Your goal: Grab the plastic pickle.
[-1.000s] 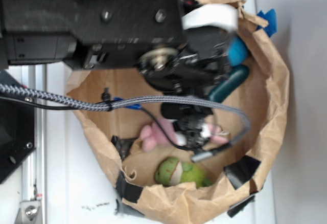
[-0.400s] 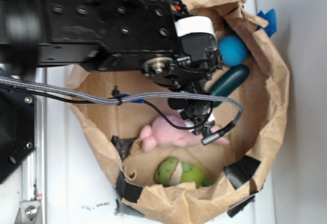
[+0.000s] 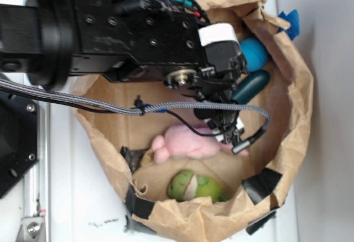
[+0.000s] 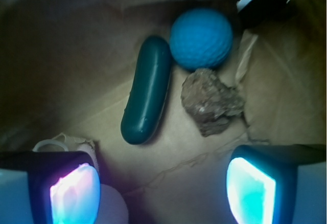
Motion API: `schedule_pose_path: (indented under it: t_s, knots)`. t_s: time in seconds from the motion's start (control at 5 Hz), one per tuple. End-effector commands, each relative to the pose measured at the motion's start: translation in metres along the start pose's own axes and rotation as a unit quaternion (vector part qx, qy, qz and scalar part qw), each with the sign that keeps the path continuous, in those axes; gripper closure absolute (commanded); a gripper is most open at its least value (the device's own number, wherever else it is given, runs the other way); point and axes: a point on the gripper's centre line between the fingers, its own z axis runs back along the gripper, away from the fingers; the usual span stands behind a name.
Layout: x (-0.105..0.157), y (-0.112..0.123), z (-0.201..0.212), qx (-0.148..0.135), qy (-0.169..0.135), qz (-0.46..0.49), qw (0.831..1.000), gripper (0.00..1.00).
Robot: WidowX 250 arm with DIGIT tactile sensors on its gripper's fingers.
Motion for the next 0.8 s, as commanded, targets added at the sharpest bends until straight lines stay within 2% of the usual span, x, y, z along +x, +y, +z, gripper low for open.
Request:
schedule_pose_path:
  t_s: [0.0, 0.4, 0.6]
  knots:
    - [0.025, -0.021, 0.000, -0.012, -0.028, -0.005, 1.000, 0.00]
    - [0.041, -0.023, -0.008, -0.005, -0.038, 0.008, 0.999, 0.00]
    - [0.034, -0.018, -0.020, 0.010, -0.035, 0.010, 0.999, 0.00]
